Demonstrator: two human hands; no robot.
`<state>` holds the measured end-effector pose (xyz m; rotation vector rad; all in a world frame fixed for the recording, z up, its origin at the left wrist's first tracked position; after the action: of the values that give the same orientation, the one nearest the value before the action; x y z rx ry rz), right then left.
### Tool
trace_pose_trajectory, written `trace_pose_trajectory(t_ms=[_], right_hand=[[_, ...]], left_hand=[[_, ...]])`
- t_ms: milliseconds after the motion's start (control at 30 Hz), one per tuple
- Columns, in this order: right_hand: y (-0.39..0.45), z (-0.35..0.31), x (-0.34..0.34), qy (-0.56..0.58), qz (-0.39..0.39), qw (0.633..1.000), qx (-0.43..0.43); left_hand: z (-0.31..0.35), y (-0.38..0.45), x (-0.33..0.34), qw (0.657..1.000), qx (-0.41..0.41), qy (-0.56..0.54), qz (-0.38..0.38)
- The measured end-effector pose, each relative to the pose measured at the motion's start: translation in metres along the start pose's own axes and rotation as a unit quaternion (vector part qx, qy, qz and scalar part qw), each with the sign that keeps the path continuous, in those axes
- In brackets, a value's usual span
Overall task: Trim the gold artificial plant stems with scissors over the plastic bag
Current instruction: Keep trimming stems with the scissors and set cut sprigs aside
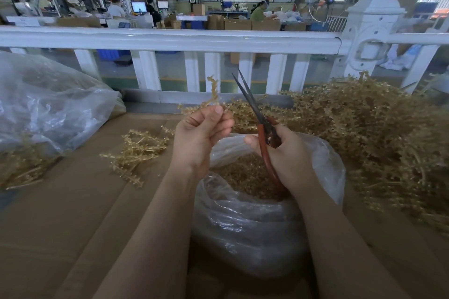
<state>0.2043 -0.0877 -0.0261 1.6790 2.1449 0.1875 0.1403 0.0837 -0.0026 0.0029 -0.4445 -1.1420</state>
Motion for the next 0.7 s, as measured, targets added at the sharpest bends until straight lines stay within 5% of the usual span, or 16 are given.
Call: trace_pose_trajectory(t_ms=[700], right_hand=[[-0.0014,-0.0011,0.0069,-0.166,-0.053,0.983,-0.054]], left_hand=[[0.0078,-0.001,-0.004,0.99,0.074,0.107,0.051]])
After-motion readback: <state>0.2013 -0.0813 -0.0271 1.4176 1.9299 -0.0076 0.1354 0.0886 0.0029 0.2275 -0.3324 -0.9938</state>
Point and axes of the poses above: each hand's wrist, its own y-axis towards the middle knuckle, its own x-axis out of the palm, z = x × y, the point moved 6 cm from there along y, towards the middle knuckle, and after that the axes turned 8 degrees about y, right-handed, at the moved point
